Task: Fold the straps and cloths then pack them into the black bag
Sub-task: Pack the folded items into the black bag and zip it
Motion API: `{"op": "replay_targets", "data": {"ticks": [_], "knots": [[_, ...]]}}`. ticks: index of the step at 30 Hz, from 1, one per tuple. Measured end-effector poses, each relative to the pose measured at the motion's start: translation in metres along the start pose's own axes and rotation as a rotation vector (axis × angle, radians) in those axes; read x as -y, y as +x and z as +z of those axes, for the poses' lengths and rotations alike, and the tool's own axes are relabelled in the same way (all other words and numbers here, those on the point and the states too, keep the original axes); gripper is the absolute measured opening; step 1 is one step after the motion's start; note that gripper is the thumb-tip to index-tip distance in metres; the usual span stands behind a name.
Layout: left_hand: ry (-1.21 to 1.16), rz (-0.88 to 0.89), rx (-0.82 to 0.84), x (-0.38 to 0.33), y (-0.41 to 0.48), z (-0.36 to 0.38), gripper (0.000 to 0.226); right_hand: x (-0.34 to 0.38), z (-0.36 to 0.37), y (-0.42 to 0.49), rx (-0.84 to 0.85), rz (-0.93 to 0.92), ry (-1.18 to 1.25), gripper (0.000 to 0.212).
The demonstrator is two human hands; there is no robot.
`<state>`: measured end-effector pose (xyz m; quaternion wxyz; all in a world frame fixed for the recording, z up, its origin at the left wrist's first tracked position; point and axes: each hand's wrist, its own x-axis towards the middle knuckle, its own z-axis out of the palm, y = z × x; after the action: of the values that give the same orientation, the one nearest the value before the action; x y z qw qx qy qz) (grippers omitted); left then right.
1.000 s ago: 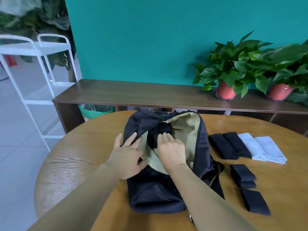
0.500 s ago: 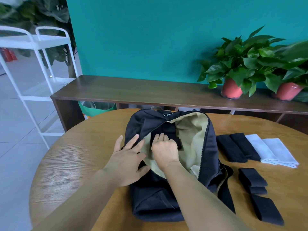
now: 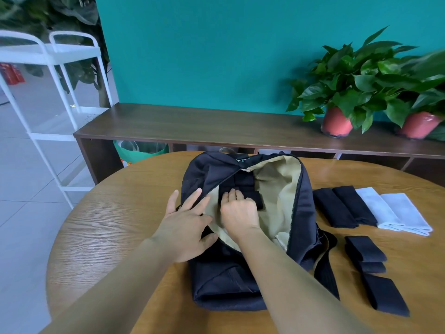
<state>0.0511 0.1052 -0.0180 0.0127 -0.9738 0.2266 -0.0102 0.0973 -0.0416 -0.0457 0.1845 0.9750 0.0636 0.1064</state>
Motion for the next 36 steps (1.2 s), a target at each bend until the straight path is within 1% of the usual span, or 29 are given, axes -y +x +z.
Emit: {"op": "replay_targets", "data": {"ticks": [2, 4, 6, 9, 14, 15, 17, 18, 19, 21, 22, 26, 30, 32, 34, 36], "knots": [[0.003, 0.000, 0.004, 0.000, 0.000, 0.001, 0.050, 0.000, 0.004, 0.000, 0.010, -0.030, 0.014, 0.044], [0.000, 0.000, 0.006, -0.001, 0.000, 0.000, 0.049, -0.001, 0.002, 0.000, 0.023, -0.012, 0.035, 0.043], [-0.006, -0.002, 0.011, -0.001, 0.001, 0.000, 0.049, -0.003, 0.003, 0.000, 0.030, -0.011, 0.047, 0.046], [0.003, -0.006, 0.019, -0.002, 0.001, -0.001, 0.049, -0.006, 0.004, 0.003, 0.007, -0.076, 0.099, 0.048], [0.007, 0.007, 0.007, -0.005, -0.002, -0.011, 0.051, -0.011, -0.004, 0.001, 0.039, -0.072, 0.116, 0.053], [0.010, 0.016, -0.001, -0.005, -0.003, -0.013, 0.054, -0.012, -0.006, -0.001, 0.042, -0.067, 0.113, 0.057], [0.022, 0.035, -0.022, -0.008, -0.005, -0.018, 0.069, -0.017, -0.010, -0.005, 0.032, -0.050, 0.108, 0.063], [0.027, 0.042, -0.022, -0.009, -0.006, -0.020, 0.072, -0.019, -0.012, -0.008, 0.026, -0.042, 0.105, 0.062], [0.035, 0.046, -0.015, -0.012, -0.007, -0.023, 0.066, -0.021, -0.015, -0.011, 0.019, -0.035, 0.102, 0.060], [0.037, 0.056, -0.006, -0.019, -0.009, -0.027, 0.052, -0.025, -0.018, -0.017, -0.017, -0.029, 0.091, 0.051], [0.033, 0.062, -0.007, -0.023, -0.010, -0.029, 0.049, -0.027, -0.021, -0.020, -0.045, -0.029, 0.083, 0.047], [0.036, 0.073, 0.008, -0.040, -0.012, -0.030, 0.050, -0.045, -0.034, -0.044, -0.234, -0.031, 0.108, 0.029], [0.063, 0.073, 0.043, -0.063, -0.012, -0.034, 0.054, -0.082, -0.043, -0.080, -0.504, -0.086, 0.232, 0.037], [0.080, 0.085, 0.046, -0.075, -0.012, -0.037, 0.052, -0.109, -0.039, -0.102, -0.612, -0.077, 0.260, 0.036], [0.104, 0.096, 0.064, -0.086, -0.012, -0.040, 0.050, -0.139, -0.031, -0.127, -0.612, -0.006, 0.262, 0.037], [0.103, 0.093, 0.096, -0.097, -0.011, -0.043, 0.048, -0.167, -0.017, -0.153, -0.501, 0.090, 0.203, 0.034]]}}
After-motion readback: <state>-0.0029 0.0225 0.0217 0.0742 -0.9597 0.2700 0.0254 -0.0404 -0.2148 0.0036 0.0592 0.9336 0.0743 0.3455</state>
